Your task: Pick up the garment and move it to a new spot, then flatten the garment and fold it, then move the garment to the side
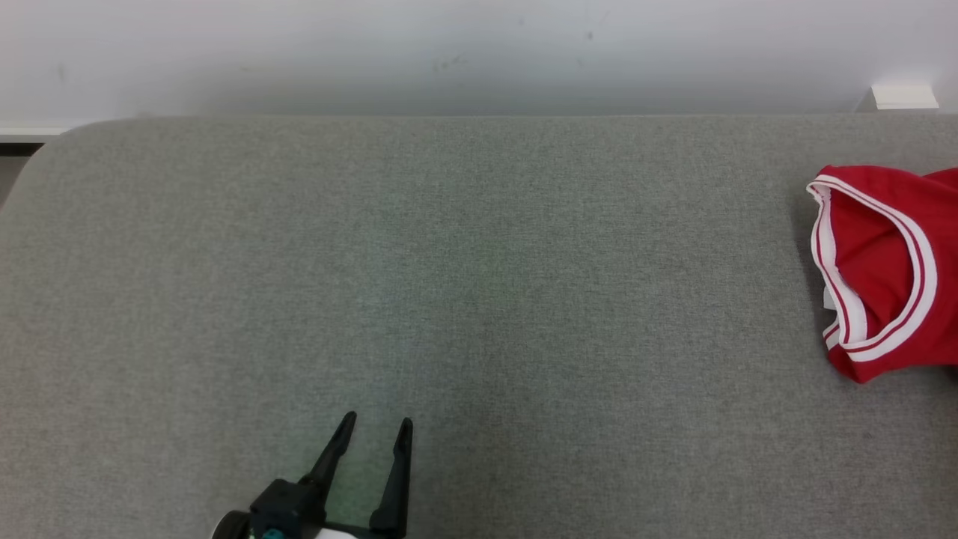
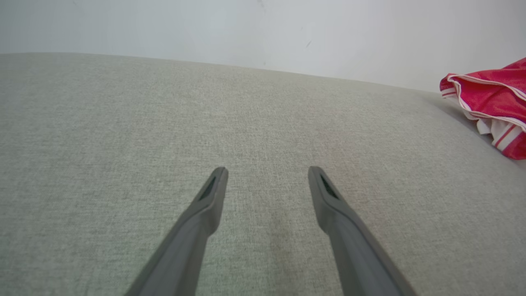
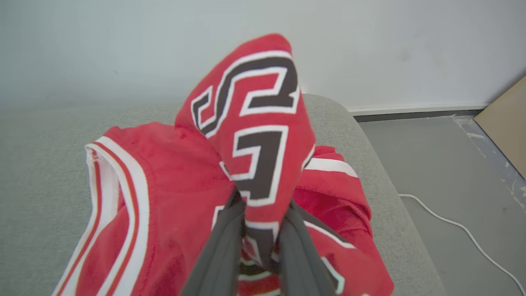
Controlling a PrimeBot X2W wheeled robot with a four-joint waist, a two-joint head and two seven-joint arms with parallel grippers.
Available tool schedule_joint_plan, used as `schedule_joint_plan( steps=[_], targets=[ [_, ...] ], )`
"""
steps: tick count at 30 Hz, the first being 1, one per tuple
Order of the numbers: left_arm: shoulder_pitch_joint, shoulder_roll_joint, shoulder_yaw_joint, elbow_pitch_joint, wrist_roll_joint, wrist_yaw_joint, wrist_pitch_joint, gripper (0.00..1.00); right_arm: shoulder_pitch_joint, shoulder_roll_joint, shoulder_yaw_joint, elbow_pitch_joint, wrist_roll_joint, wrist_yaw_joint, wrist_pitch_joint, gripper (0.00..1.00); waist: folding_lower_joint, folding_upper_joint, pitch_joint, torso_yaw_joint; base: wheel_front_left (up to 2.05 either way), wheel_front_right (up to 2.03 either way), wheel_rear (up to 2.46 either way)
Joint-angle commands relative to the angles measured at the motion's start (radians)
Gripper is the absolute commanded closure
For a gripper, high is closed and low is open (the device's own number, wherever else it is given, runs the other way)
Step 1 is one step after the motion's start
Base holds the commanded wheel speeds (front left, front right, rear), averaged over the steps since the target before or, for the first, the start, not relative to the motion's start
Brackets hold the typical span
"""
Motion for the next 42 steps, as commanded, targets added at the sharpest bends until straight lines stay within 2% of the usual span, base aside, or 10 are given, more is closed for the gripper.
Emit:
schedule_joint_plan(
  steps=[1,2,3,12,20,25,28,34,37,42],
  targets=[
    [-0.003,0.003,0.002,-0.001,0.016,-0.003,-0.001,0.00,-0.031,-0.020,-0.024,0.032,-0.023,-0.001,-0.019,0.64,-0.0001,0.0000,0.003,-0.002,0.00,0.00,0.00],
    [-0.006,0.003,0.000,-0.001,0.015,-0.003,-0.001,0.00,-0.036,-0.019,-0.037,0.057,-0.041,-0.001,-0.031,0.36,-0.0001,0.0000,0.004,-0.004,0.00,0.00,0.00],
    [-0.009,0.003,-0.001,-0.001,0.014,-0.002,-0.001,0.00,-0.043,-0.016,-0.051,0.086,-0.064,-0.001,-0.050,0.00,-0.0001,0.0000,0.005,-0.005,0.00,0.00,0.00],
    [0.002,0.003,0.001,0.009,0.002,0.005,-0.001,0.00,-0.078,0.009,-0.125,0.238,-0.208,-0.001,-0.202,0.00,-0.0001,0.0000,-0.027,-0.013,0.00,0.00,0.00],
    [0.054,0.003,0.027,-0.004,-0.006,0.018,-0.001,0.00,0.031,0.045,-0.132,0.168,-0.264,-0.001,-0.388,0.00,-0.0001,0.0000,-0.133,-0.017,0.00,0.00,0.00],
    [0.102,0.003,0.062,-0.019,-0.011,0.036,-0.001,0.00,0.200,0.082,-0.209,0.021,-0.268,-0.001,-0.452,0.00,-0.0001,0.0000,-0.210,-0.023,0.00,0.00,0.00],
    [0.132,0.003,0.087,-0.028,-0.013,0.052,-0.001,0.00,0.339,0.128,-0.302,-0.158,-0.325,-0.001,-0.455,0.00,-0.0001,0.0000,-0.239,-0.035,0.00,0.00,0.00],
    [0.164,0.003,0.112,-0.055,0.019,0.037,-0.001,0.00,0.686,0.339,-0.481,-0.551,-0.505,-0.001,-0.454,0.00,-0.0001,0.0000,-0.266,-0.053,0.00,0.00,0.00],
    [0.171,0.003,0.119,-0.056,0.022,0.030,-0.001,0.00,0.820,0.443,-0.498,-0.666,-0.567,-0.001,-0.454,0.00,-0.0001,0.0000,-0.277,-0.059,0.00,0.00,0.00],
    [0.183,0.003,0.117,-0.045,0.029,0.019,-0.001,0.00,0.934,0.505,-0.469,-0.739,-0.607,-0.001,-0.454,0.00,-0.0001,0.0000,-0.290,-0.067,0.00,0.00,0.00]
  ],
)
